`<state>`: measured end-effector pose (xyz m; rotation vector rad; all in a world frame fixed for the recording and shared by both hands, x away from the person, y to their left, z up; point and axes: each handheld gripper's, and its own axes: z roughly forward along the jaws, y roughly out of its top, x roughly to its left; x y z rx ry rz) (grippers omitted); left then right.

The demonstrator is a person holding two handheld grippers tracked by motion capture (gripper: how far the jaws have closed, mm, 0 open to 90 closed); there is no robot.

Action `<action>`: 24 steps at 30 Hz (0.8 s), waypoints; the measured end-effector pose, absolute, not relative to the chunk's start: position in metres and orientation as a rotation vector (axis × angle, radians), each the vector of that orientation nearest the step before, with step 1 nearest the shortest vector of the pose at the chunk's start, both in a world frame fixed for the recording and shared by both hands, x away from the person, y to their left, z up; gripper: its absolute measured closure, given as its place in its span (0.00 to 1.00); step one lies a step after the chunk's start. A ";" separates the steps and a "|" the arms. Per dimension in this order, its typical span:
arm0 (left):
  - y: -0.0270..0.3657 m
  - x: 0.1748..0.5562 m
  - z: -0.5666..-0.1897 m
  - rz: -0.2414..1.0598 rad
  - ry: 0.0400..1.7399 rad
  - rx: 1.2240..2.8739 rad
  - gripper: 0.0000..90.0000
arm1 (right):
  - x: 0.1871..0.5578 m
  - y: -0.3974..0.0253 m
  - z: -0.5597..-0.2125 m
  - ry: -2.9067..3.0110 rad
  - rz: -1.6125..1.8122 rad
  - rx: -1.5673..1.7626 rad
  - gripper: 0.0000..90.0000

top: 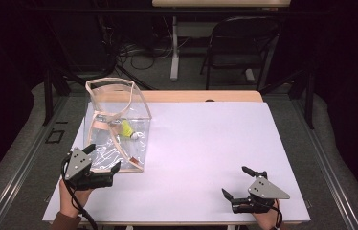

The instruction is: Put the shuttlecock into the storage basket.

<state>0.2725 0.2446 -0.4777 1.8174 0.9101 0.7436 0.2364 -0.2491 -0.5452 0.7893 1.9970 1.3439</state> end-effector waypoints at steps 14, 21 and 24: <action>0.245 0.267 -0.506 0.709 0.922 1.809 0.00 | 0.236 -0.249 -0.545 1.999 1.343 0.790 0.02; 0.247 0.265 -0.517 0.710 0.911 1.782 0.00 | 0.236 -0.249 -0.545 2.002 1.341 0.792 0.02; 0.247 0.264 -0.521 0.699 0.907 1.780 0.00 | 0.236 -0.249 -0.545 2.002 1.341 0.791 0.02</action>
